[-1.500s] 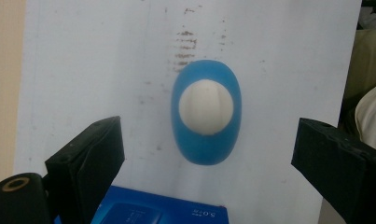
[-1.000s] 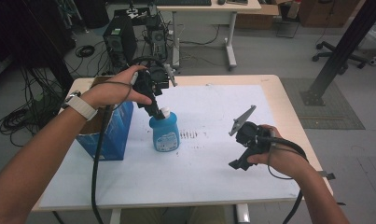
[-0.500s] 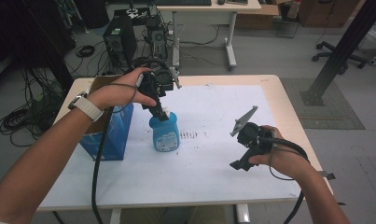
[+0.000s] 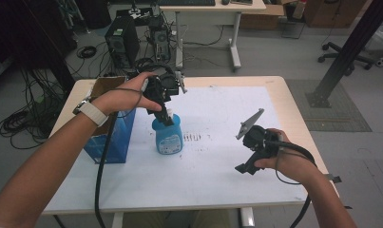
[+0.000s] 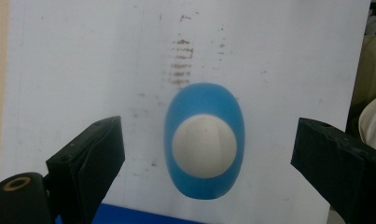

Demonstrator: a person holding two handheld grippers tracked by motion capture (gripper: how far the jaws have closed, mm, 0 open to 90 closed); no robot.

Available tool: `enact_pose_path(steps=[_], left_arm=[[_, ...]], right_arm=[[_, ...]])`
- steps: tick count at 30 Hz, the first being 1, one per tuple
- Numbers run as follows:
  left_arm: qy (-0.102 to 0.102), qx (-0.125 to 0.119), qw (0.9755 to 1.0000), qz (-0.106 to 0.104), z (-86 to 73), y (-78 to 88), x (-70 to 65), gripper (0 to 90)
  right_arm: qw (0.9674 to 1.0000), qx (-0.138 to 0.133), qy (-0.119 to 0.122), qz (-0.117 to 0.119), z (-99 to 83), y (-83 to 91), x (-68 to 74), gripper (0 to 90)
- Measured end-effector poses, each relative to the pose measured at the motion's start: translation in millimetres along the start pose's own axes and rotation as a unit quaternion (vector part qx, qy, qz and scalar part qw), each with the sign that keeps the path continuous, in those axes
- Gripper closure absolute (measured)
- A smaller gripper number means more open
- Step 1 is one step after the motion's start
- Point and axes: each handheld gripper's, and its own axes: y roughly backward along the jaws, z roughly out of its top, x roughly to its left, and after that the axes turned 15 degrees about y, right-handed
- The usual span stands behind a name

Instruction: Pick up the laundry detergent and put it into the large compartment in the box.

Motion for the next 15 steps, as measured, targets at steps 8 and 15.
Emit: enact_pose_path(steps=[8, 15], left_arm=[[0.001, -0.002, 1.0, 0.003, -0.7, -4.4, -1.1, 9.1], [0.002, -0.003, 1.0, -0.003, -1.6, -11.0, -1.7, 8.8]], right_arm=[[1.0, 0.0, 0.0, 0.0, 0.3, -0.9, 0.6, 10.6], [1.0, 0.0, 0.001, 0.0, -0.2, -0.6, 0.9, 10.6]])
